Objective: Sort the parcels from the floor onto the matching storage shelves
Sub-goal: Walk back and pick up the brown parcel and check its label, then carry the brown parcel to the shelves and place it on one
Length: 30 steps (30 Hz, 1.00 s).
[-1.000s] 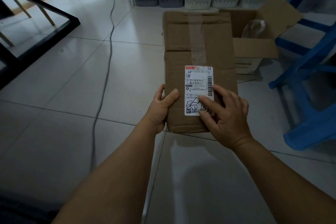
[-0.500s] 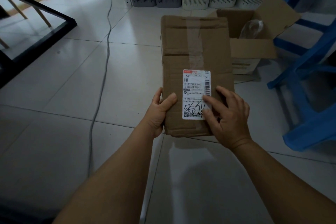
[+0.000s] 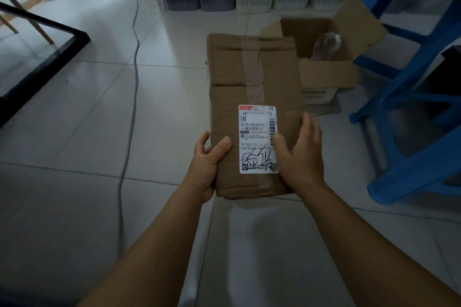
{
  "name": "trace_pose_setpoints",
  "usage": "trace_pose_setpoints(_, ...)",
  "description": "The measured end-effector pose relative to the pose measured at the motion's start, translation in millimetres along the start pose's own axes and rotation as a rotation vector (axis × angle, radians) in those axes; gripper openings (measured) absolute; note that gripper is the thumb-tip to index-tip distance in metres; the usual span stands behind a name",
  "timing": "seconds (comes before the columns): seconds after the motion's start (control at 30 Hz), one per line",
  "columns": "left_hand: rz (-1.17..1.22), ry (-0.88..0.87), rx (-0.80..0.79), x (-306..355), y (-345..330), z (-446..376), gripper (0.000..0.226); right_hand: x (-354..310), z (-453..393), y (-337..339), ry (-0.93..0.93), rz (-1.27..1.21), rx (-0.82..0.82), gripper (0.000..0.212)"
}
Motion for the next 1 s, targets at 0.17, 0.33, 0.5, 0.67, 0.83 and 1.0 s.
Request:
trace_pose_setpoints(0.17,0.016,0.098,0.072,57,-13,65,0.085,-47,7,57,-0.078,-0.045,-0.072,0.06)
trace_pose_setpoints(0.33,-0.004,0.107,0.108,150,-33,142,0.096,-125,4,133,-0.152,-0.091,-0.147,0.049)
trace_pose_setpoints(0.5,0.022,0.115,0.146,243,-56,212,0.081,-218,0,209,-0.158,-0.11,-0.208,0.046)
trace_pose_setpoints(0.67,0.04,0.104,0.159,327,-76,269,0.078,-300,0,275,-0.19,-0.193,-0.229,0.044)
trace_pose_setpoints(0.83,0.043,0.092,0.159,391,-92,313,0.088,-363,5,326,-0.22,-0.291,-0.289,0.039)
trace_pose_setpoints(1.0,0.094,0.093,0.123,439,-107,344,0.099,-402,4,368,-0.268,-0.453,-0.396,0.031)
Point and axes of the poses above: each hand's wrist, its own z-axis away from the middle knuckle, its own y-axis out of the back of the hand, x = y × z, the point moved 4 cm from there along -z, towards the middle knuckle, and after that the axes turned 2 degrees about -x, right-handed, at the moved point
